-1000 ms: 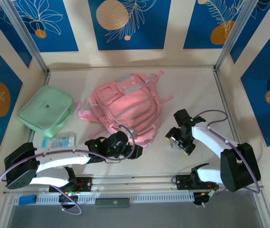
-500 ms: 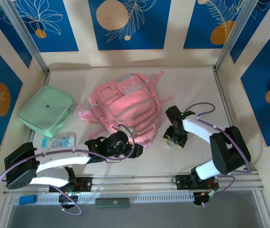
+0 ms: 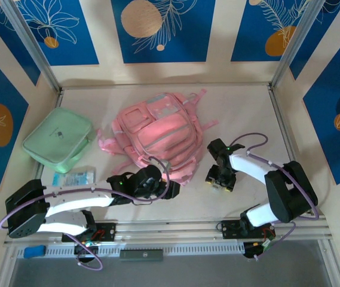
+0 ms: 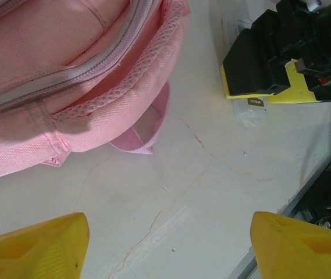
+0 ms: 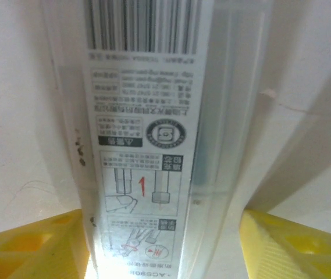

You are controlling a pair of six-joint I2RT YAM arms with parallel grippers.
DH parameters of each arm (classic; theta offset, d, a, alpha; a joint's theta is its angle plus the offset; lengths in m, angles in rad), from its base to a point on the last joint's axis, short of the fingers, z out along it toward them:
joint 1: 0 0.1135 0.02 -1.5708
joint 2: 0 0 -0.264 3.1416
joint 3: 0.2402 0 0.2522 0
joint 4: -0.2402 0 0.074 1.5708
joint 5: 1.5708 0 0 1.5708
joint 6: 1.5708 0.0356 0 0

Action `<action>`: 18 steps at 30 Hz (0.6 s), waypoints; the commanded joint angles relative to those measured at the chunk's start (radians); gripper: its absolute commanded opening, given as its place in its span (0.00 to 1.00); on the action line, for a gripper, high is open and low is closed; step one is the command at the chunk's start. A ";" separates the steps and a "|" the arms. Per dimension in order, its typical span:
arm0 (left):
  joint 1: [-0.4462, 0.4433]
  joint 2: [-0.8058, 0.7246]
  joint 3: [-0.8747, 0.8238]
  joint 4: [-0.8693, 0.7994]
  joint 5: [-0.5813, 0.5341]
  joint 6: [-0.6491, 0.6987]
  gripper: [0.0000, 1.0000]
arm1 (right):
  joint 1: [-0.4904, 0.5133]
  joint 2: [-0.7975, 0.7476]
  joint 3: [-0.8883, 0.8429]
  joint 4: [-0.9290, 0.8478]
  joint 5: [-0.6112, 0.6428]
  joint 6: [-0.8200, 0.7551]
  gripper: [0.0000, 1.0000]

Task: Pack the student bag
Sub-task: Pick up the loose stationery from the bottom-right of the table.

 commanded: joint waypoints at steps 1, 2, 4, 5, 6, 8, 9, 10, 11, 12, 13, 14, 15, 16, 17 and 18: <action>-0.010 -0.034 0.016 -0.017 -0.016 -0.018 0.74 | -0.020 -0.005 -0.027 0.035 -0.061 -0.020 0.62; -0.009 -0.042 0.014 -0.020 -0.022 -0.017 0.74 | -0.021 -0.006 -0.026 0.034 -0.064 -0.024 0.60; -0.008 -0.059 0.012 -0.026 -0.037 -0.008 0.74 | -0.018 -0.019 -0.020 0.033 -0.057 -0.037 0.57; -0.008 -0.066 0.014 -0.032 -0.039 -0.001 0.75 | -0.017 -0.026 -0.019 0.033 -0.053 -0.045 0.55; -0.007 -0.075 0.020 -0.048 -0.048 0.010 0.75 | -0.022 -0.033 -0.018 0.032 -0.054 -0.052 0.55; -0.008 -0.091 0.043 -0.111 -0.082 0.031 0.76 | -0.039 -0.048 -0.016 0.031 -0.073 -0.069 0.53; -0.008 -0.103 0.056 -0.140 -0.101 0.051 0.76 | -0.047 -0.057 -0.018 0.033 -0.086 -0.079 0.52; -0.006 -0.116 0.071 -0.169 -0.122 0.075 0.77 | -0.054 -0.066 -0.018 0.028 -0.091 -0.087 0.51; -0.004 -0.126 0.086 -0.196 -0.144 0.097 0.77 | -0.060 -0.074 -0.018 0.026 -0.093 -0.095 0.51; 0.000 -0.134 0.103 -0.233 -0.167 0.116 0.78 | -0.067 -0.085 -0.020 0.026 -0.098 -0.105 0.50; 0.007 -0.144 0.122 -0.267 -0.187 0.148 0.78 | -0.075 -0.097 -0.021 0.022 -0.102 -0.112 0.50; 0.018 -0.149 0.142 -0.299 -0.203 0.177 0.79 | -0.080 -0.108 -0.020 0.012 -0.103 -0.114 0.49; 0.034 -0.152 0.165 -0.337 -0.225 0.207 0.80 | -0.084 -0.124 -0.018 0.003 -0.111 -0.121 0.49; 0.056 -0.150 0.190 -0.370 -0.242 0.241 0.80 | -0.087 -0.144 -0.012 -0.010 -0.111 -0.127 0.49; 0.081 -0.144 0.208 -0.388 -0.242 0.272 0.80 | -0.088 -0.159 -0.005 -0.024 -0.111 -0.133 0.49; 0.115 -0.136 0.227 -0.396 -0.223 0.311 0.80 | -0.087 -0.181 0.006 -0.039 -0.108 -0.140 0.49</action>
